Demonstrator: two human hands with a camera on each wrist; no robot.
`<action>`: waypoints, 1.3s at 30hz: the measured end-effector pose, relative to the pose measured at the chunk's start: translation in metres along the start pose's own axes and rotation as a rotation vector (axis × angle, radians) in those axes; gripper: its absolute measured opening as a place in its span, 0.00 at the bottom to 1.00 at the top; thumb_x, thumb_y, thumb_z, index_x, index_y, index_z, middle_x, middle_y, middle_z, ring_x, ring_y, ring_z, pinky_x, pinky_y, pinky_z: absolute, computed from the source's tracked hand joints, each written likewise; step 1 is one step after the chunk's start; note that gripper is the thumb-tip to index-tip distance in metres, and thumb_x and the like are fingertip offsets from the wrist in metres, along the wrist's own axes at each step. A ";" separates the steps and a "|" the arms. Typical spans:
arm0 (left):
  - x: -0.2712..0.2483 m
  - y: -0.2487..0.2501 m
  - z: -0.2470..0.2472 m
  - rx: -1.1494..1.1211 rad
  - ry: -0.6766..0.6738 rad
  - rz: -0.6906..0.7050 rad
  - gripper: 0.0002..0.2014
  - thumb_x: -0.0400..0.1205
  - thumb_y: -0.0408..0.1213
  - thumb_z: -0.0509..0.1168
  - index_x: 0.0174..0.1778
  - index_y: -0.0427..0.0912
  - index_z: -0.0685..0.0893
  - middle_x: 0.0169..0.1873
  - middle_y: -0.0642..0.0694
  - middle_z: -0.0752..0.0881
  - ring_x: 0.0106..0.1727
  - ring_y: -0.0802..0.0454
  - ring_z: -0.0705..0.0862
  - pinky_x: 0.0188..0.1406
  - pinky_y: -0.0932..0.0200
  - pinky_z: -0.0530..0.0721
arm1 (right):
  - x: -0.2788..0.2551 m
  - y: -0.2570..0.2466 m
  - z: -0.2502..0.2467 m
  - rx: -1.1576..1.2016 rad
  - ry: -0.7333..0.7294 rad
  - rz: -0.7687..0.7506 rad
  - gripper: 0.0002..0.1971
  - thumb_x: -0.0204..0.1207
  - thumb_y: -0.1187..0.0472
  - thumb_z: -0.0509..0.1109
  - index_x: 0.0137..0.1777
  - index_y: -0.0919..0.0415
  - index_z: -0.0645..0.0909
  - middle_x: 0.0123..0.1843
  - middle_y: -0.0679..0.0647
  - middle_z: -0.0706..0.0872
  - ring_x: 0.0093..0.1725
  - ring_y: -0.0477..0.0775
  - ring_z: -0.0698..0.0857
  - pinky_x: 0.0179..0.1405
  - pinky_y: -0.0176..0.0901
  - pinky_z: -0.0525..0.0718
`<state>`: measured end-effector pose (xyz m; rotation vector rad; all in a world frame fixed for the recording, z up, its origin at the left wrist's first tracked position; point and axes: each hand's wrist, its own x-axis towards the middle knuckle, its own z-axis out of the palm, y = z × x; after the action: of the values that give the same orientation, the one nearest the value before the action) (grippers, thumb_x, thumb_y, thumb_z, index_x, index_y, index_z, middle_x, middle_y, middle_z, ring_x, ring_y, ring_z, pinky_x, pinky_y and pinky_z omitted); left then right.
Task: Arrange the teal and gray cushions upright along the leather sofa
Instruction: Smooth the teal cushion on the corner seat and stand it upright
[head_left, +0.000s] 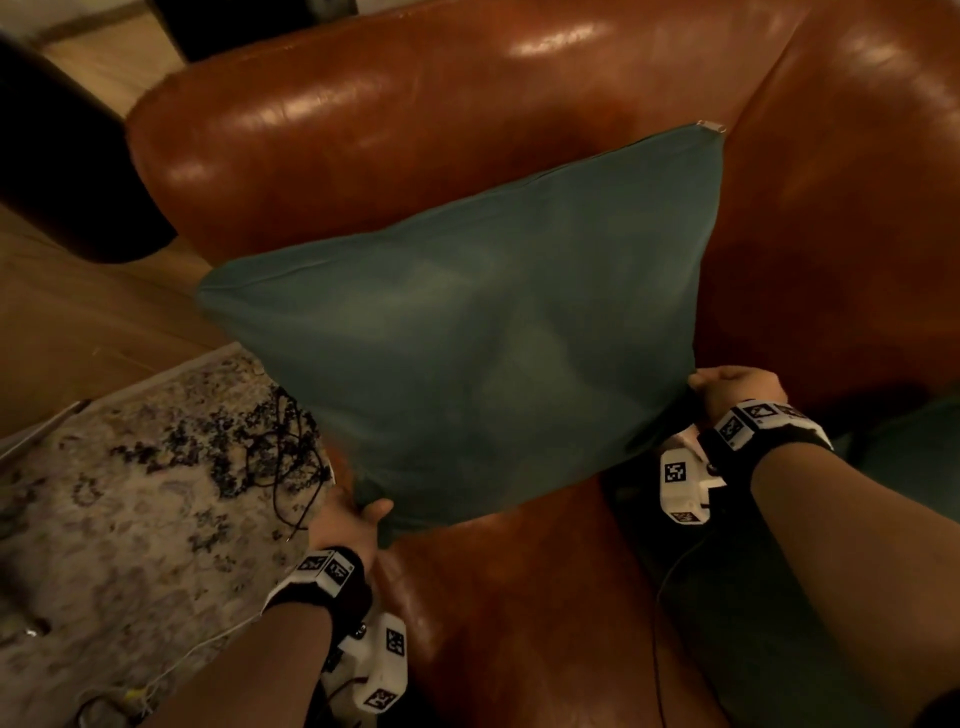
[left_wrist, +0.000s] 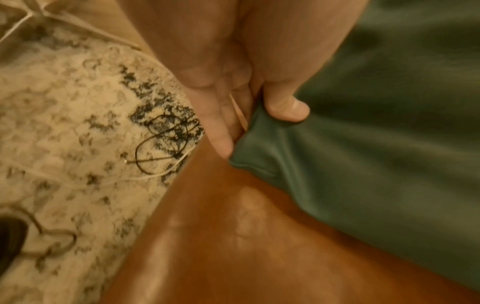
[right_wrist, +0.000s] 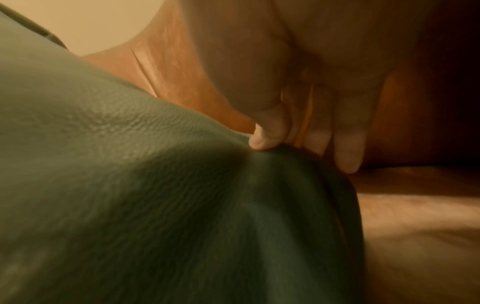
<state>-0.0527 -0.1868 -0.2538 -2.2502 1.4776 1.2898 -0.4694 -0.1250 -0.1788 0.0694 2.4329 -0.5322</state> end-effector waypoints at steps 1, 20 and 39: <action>0.003 0.001 -0.001 0.003 -0.005 0.011 0.18 0.79 0.46 0.71 0.56 0.37 0.78 0.52 0.33 0.86 0.53 0.33 0.85 0.51 0.43 0.84 | 0.001 -0.003 0.000 -0.010 0.018 0.003 0.09 0.78 0.61 0.74 0.56 0.56 0.89 0.57 0.55 0.90 0.58 0.59 0.87 0.63 0.54 0.84; -0.059 0.094 -0.181 -0.499 0.348 0.555 0.19 0.89 0.48 0.50 0.76 0.53 0.68 0.66 0.51 0.76 0.64 0.51 0.77 0.55 0.65 0.74 | -0.074 -0.162 -0.050 0.419 -0.073 -0.494 0.17 0.81 0.42 0.65 0.55 0.53 0.87 0.50 0.48 0.89 0.46 0.47 0.88 0.48 0.42 0.86; -0.047 0.131 -0.211 0.368 0.381 0.835 0.28 0.82 0.63 0.55 0.70 0.47 0.74 0.66 0.41 0.75 0.68 0.40 0.72 0.70 0.44 0.73 | -0.153 -0.196 -0.037 -0.400 0.098 -1.265 0.21 0.79 0.46 0.69 0.71 0.49 0.78 0.78 0.54 0.72 0.79 0.58 0.68 0.78 0.56 0.65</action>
<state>-0.0455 -0.3348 -0.0492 -1.7286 2.7010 0.6086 -0.4044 -0.2776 0.0095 -1.6965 2.3580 -0.5154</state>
